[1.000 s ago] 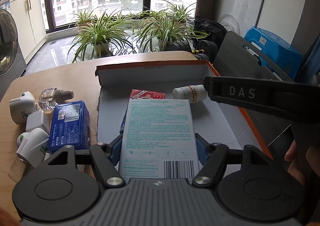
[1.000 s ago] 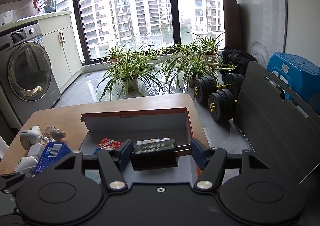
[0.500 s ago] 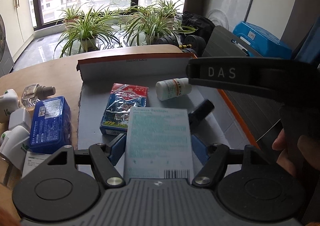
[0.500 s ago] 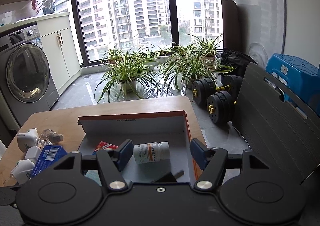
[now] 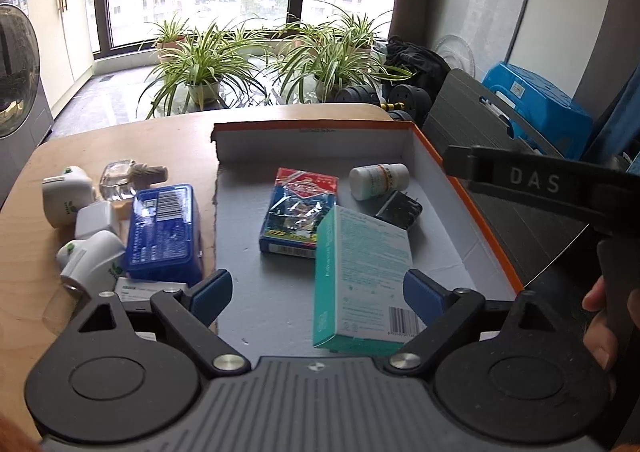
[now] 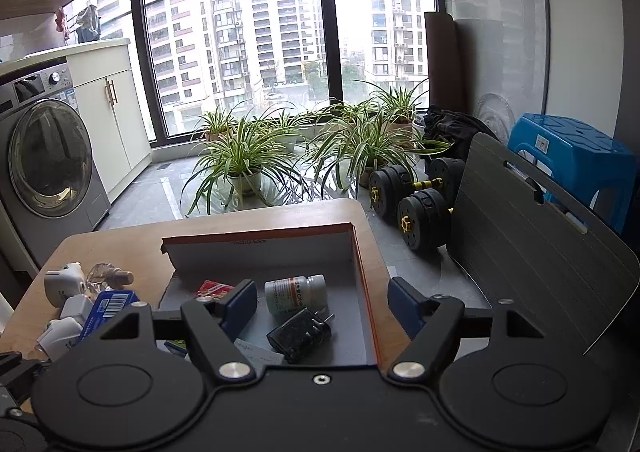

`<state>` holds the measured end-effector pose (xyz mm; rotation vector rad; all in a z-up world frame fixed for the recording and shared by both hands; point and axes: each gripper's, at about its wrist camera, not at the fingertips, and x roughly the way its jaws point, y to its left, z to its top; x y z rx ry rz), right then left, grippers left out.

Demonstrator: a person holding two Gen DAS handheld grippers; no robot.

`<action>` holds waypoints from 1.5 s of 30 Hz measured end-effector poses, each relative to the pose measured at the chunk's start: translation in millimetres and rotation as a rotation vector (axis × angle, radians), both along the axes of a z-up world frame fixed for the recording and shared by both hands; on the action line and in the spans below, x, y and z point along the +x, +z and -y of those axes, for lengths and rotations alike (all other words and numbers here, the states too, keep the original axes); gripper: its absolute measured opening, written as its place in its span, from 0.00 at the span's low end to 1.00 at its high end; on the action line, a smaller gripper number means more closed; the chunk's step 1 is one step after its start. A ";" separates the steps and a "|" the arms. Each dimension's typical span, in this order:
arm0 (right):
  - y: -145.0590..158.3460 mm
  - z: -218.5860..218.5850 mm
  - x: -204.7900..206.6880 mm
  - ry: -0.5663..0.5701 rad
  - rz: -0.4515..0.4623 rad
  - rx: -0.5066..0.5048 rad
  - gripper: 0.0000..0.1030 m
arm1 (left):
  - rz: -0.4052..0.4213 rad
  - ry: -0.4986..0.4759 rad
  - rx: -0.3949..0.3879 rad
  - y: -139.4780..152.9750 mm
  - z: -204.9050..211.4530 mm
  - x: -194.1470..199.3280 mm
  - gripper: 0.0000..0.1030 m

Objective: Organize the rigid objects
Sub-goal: 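Open right tool to drop the black box while left tool releases the bandage box, then reach and grasp the white plug-in repellent with the left tool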

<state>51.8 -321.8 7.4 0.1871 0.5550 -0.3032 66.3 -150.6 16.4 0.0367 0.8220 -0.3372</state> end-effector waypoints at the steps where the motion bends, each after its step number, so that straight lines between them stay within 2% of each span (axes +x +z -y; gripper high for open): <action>1: 1.1 -4.2 -5.1 0.003 0.005 0.007 0.85 | 0.002 0.006 0.001 2.1 -3.9 -2.1 0.93; 11: 7.4 -49.9 -32.8 0.049 -0.010 0.025 0.85 | 0.024 0.088 0.009 15.4 -54.7 -26.2 0.96; 27: 4.4 -119.0 -32.8 0.166 -0.043 0.017 0.85 | 0.010 0.242 0.037 13.2 -136.4 -41.7 0.96; 37: -2.4 -134.4 -30.6 0.204 -0.067 0.012 0.85 | -0.011 0.273 0.043 3.3 -151.3 -32.1 0.96; 45: -7.5 -131.8 -27.8 0.202 -0.071 0.037 0.85 | -0.040 0.267 0.065 -14.3 -151.6 0.7 0.96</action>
